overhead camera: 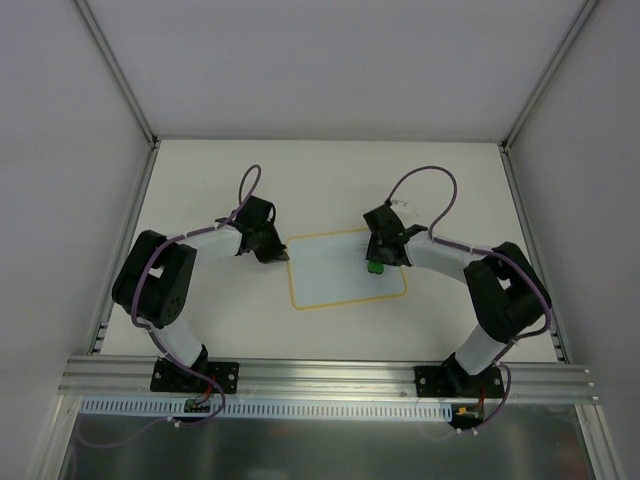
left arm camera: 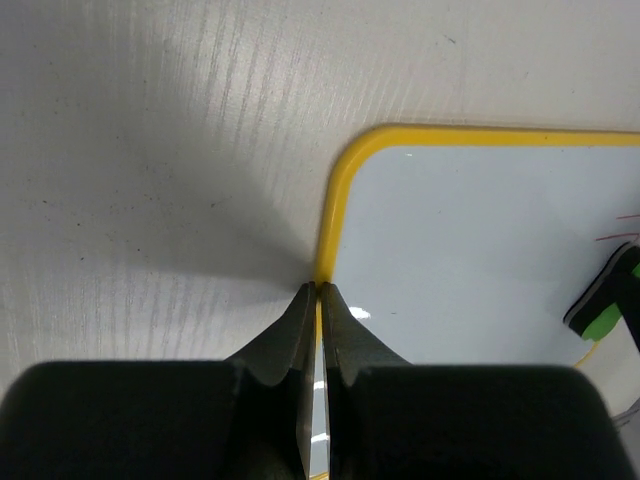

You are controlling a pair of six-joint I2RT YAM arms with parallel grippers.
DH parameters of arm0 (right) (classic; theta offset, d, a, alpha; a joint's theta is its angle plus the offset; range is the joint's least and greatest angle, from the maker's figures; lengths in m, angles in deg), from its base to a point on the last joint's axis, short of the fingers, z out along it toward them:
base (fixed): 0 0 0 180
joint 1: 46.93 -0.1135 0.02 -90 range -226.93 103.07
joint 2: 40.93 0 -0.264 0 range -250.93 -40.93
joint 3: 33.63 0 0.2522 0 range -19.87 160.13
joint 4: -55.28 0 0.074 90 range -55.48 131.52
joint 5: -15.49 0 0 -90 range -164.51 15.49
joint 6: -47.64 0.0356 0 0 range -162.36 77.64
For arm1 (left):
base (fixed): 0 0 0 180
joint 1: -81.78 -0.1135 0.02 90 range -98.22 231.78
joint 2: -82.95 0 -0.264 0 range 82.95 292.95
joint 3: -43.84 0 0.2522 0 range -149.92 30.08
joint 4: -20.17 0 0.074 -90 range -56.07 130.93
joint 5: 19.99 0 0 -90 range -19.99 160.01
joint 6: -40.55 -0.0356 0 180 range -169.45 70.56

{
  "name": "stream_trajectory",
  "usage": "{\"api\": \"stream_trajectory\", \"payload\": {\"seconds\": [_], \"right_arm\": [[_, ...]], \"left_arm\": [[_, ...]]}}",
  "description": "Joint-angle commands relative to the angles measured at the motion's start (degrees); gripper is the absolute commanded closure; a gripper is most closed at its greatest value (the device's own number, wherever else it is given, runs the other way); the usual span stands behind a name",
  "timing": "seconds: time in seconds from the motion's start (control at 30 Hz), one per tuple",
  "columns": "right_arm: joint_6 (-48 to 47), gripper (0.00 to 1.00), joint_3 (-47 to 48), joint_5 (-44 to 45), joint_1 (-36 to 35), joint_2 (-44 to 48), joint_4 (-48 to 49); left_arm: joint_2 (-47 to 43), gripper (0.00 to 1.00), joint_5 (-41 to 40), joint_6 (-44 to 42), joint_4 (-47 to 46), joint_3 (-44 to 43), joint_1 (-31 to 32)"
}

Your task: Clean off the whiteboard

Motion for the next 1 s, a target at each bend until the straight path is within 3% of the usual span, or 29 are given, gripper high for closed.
{"api": "stream_trajectory", "payload": {"seconds": [0.0,0.23,0.37,0.53,0.7,0.8,0.97], "right_arm": [[-0.6,1.00,7.8,-2.4,-0.3,-8.8,-6.5],[-2.8,1.00,23.5,-7.6,-5.6,-20.4,-11.3],[-1.6,1.00,20.8,-6.9,-2.8,-20.1,-11.2],[-0.1,1.00,13.9,-5.2,7.3,-13.9,-11.3],[0.6,1.00,10.4,-4.9,11.8,-10.3,-11.5],[0.3,1.00,10.5,-5.6,10.1,-10.3,-11.5],[-1.0,1.00,14.5,-12.5,0.8,-14.9,-8.8]], "left_arm": [[0.6,1.00,-3.1,-2.0,8.3,3.5,-0.7],[0.0,1.00,-3.3,-1.8,8.2,3.7,-0.7],[-0.4,1.00,-3.4,-1.7,8.3,4.0,-0.7],[-0.6,1.00,-3.6,-1.5,8.3,4.3,-0.9],[-0.8,1.00,-3.7,-1.3,8.2,4.4,-1.2],[-1.1,1.00,-3.6,-1.3,8.2,4.3,-1.2],[-0.8,1.00,-3.4,-1.4,8.2,3.8,-1.3]]}}
